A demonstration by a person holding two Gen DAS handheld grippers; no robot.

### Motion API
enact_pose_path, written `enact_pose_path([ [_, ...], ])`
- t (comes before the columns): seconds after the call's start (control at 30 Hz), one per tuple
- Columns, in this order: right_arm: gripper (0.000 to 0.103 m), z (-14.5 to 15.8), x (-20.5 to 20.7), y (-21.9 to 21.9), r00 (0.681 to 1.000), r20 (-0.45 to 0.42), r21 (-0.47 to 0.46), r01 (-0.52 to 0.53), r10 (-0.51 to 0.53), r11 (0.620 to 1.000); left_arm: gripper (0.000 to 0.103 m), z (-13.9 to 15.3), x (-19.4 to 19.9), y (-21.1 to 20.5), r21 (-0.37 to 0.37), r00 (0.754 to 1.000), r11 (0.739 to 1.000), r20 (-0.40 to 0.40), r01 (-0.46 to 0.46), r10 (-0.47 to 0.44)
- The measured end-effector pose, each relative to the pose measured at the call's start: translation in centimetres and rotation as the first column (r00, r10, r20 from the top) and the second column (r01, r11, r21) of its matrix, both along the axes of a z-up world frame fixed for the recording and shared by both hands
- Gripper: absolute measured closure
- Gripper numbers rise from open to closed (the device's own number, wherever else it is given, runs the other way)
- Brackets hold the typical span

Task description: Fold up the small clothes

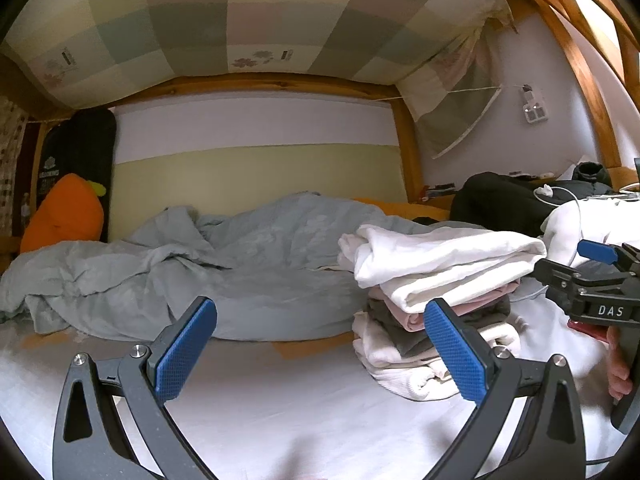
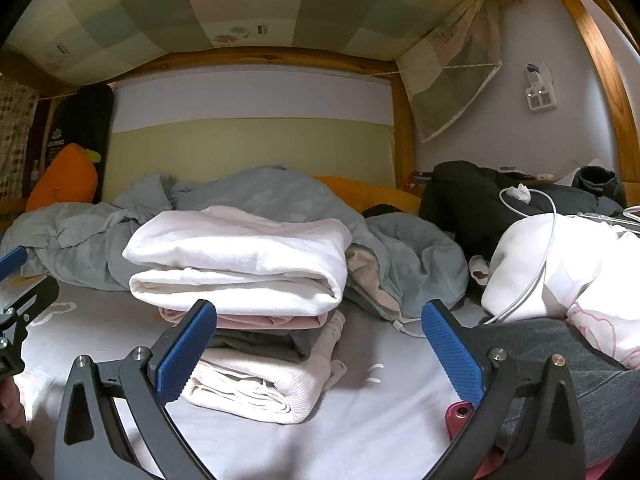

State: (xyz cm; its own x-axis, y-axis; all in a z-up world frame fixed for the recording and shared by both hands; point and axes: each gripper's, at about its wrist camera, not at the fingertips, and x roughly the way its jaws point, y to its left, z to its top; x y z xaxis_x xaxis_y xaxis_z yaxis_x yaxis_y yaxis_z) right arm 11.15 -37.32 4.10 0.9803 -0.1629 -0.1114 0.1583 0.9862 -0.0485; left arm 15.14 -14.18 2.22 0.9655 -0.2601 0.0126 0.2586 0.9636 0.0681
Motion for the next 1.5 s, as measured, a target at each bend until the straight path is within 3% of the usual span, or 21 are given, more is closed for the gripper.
enact_pose_path([
  [0.27, 0.001, -0.1, 0.0, 0.6, 0.999, 0.000, -0.024, -0.032, 0.032, 0.999, 0.000, -0.1, 0.7, 0.3, -0.017, 0.999, 1.000, -0.034, 0.002, -0.003],
  [0.97, 0.001, -0.1, -0.3, 1.8, 0.997, 0.014, -0.074, -0.074, 0.075, 0.995, 0.000, -0.2, 0.3, -1.0, 0.025, 1.000, 1.000, -0.013, 0.009, -0.008],
  [1.5, 0.001, -0.1, -0.3, 1.8, 0.997, 0.013, -0.074, -0.074, 0.075, 0.994, 0.000, -0.2, 1.5, -0.4, -0.021, 0.997, 1.000, -0.075, 0.009, -0.010],
])
